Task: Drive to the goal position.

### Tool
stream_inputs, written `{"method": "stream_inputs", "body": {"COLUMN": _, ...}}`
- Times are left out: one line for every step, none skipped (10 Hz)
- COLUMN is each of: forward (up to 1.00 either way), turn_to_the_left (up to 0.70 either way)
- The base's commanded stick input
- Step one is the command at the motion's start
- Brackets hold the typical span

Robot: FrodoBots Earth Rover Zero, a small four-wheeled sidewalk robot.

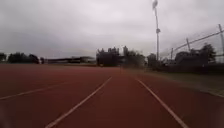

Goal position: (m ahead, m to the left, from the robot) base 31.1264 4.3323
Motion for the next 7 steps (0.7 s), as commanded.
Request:
{"method": "stream_inputs", "body": {"forward": 0.7, "turn_to_the_left": 0.0}}
{"method": "stream_inputs", "body": {"forward": 0.7, "turn_to_the_left": 0.0}}
{"method": "stream_inputs", "body": {"forward": 0.7, "turn_to_the_left": 0.0}}
{"method": "stream_inputs", "body": {"forward": 0.7, "turn_to_the_left": 0.0}}
{"method": "stream_inputs", "body": {"forward": 0.7, "turn_to_the_left": 0.0}}
{"method": "stream_inputs", "body": {"forward": 0.7, "turn_to_the_left": -0.35}}
{"method": "stream_inputs", "body": {"forward": 0.7, "turn_to_the_left": -0.35}}
